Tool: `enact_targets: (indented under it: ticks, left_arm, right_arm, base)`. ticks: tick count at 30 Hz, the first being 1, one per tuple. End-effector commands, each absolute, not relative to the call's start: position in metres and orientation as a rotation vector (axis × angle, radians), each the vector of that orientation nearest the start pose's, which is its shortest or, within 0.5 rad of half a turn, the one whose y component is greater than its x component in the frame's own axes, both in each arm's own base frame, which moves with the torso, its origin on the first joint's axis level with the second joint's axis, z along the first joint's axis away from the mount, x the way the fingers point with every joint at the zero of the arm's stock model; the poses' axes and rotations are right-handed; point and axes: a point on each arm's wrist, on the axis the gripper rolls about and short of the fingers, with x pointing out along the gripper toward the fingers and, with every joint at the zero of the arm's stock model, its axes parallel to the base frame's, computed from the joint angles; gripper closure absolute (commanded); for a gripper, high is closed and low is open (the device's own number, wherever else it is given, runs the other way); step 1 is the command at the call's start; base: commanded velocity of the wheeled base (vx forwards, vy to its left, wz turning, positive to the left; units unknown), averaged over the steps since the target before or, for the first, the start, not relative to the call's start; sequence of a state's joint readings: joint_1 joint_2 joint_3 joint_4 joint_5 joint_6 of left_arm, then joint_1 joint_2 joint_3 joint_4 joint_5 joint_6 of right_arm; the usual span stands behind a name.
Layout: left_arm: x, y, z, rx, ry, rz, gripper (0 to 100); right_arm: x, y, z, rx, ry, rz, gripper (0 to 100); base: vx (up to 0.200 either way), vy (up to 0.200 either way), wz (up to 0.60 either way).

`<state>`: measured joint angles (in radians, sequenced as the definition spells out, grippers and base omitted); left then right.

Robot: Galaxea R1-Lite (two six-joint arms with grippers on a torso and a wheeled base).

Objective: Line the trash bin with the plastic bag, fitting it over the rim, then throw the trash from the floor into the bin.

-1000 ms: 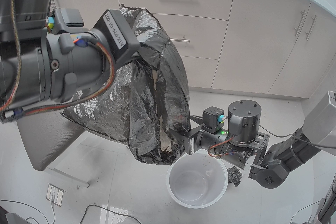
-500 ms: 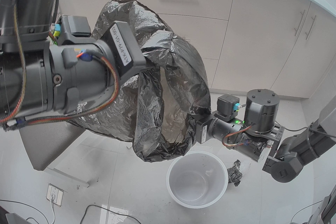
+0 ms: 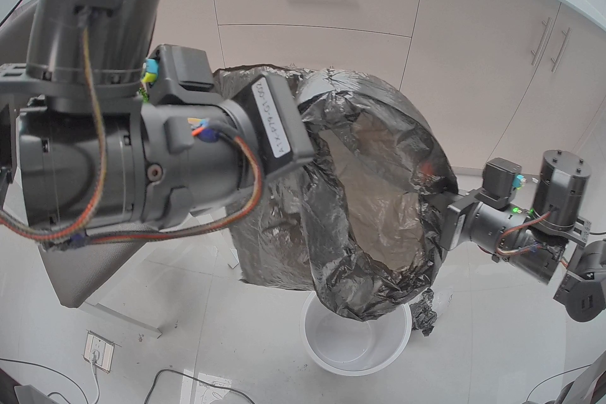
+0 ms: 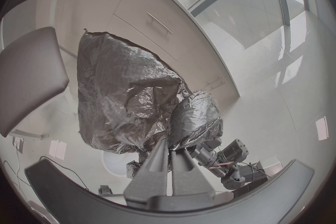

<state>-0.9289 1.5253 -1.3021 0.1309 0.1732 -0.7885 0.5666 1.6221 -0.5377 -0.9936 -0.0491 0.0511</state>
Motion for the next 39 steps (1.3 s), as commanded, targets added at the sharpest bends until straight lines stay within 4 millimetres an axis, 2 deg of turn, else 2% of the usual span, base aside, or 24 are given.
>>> enact_targets:
  ticks: [1, 10, 11, 15, 21, 26, 31, 36, 39]
  left_arm:
    - [0.172, -0.231, 0.284, -0.516, 0.645, -0.608, 100]
    - [0.181, -0.246, 0.267, -0.463, 0.689, -0.6, 100]
    - [0.184, -0.25, 0.262, -0.452, 0.703, -0.592, 100]
    - [0.184, -0.253, 0.259, -0.446, 0.71, -0.59, 100]
    - [0.179, -0.254, 0.262, -0.448, 0.71, -0.611, 100]
    - [0.173, -0.253, 0.272, -0.463, 0.687, -0.633, 100]
    - [0.164, -0.248, 0.28, -0.474, 0.671, -0.657, 100]
    - [0.155, -0.241, 0.287, -0.486, 0.673, -0.673, 100]
    - [0.153, -0.239, 0.288, -0.483, 0.675, -0.677, 100]
  right_arm:
    - [0.195, 0.115, 0.185, 0.041, 0.049, 0.494, 100]
    - [0.171, 0.096, 0.175, 0.037, 0.068, 0.477, 100]
    - [0.161, 0.091, 0.169, 0.034, 0.083, 0.476, 100]
    - [0.148, 0.084, 0.161, 0.044, 0.103, 0.477, 100]
    - [0.131, 0.075, 0.156, 0.088, 0.113, 0.483, 100]
    - [0.124, 0.072, 0.163, 0.104, 0.07, 0.495, 100]
    - [0.119, 0.077, 0.167, 0.119, 0.053, 0.546, 100]
    - [0.101, 0.086, 0.176, 0.2, 0.034, 0.674, 100]
    - [0.097, 0.086, 0.177, 0.196, 0.052, 0.69, 100]
  base:
    - [0.0, 0.0, 0.0]
    - [0.0, 0.0, 0.0]
    - [0.0, 0.0, 0.0]
    - [0.0, 0.0, 0.0]
    - [0.0, 0.0, 0.0]
    - [0.0, 0.0, 0.0]
    - [0.0, 0.0, 0.0]
    - [0.0, 0.0, 0.0]
    - [0.0, 0.0, 0.0]
